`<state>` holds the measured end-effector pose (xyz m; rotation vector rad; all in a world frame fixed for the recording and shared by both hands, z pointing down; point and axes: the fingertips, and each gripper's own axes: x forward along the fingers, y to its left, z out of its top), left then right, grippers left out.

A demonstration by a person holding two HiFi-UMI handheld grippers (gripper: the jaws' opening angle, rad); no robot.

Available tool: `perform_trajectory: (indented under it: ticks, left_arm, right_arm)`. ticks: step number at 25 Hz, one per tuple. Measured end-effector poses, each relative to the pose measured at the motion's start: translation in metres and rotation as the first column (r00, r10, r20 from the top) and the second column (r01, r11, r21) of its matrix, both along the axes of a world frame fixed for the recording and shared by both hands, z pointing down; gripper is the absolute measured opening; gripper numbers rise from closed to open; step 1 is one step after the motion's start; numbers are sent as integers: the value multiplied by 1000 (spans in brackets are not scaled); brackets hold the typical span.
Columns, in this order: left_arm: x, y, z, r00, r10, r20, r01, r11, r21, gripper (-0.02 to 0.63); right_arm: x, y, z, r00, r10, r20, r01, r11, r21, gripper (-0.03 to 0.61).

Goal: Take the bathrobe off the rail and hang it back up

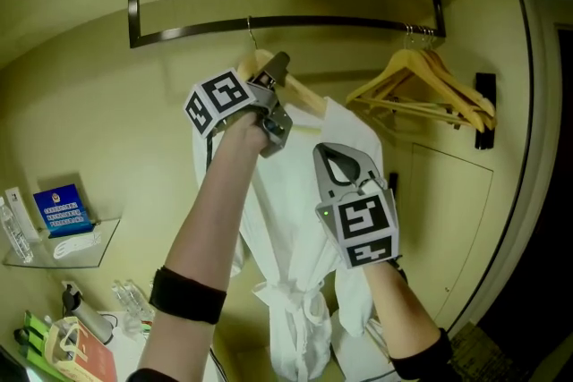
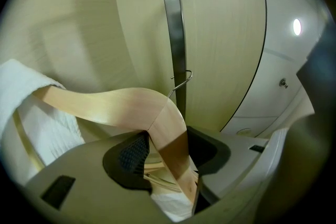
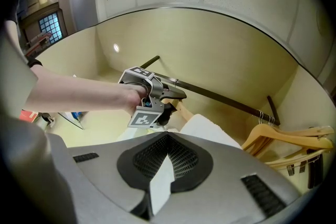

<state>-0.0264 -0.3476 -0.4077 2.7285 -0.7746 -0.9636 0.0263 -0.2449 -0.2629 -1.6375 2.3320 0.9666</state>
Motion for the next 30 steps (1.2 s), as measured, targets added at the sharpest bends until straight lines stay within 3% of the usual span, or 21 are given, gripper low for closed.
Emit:
perform_trajectory:
  ticks: [8,15,22,25,28,30]
  left_arm:
    - [-9,11,10,999,-38,3,38,998,40,219]
    - [-46,30,74,998,-57,8,57,998,15,220]
    - [-68,73,189,984,-66,166,67,998,2,218]
    - [-86,84,265,965,-106,241,124,991,-60,145]
    - [-106,91,337,927,-193,322,238,966,-106,22]
    - [-118,101,379,898,-238,371,301,946,-122,0]
  right_arm:
    - [3,-3,18,1000,22,-3,-22,999,-32,18]
    - [1,3,53,999,29,-21,-31,995,-99,18]
    - [-5,10,113,999,33,-42,-39,988,-149,18]
    - [-14,15,158,999,14,-33,-21,976,-218,18]
    - [-21,21,203,999,-6,-34,-4,959,-285,18]
    - [-26,28,237,999,-26,-34,13,943,-331,18]
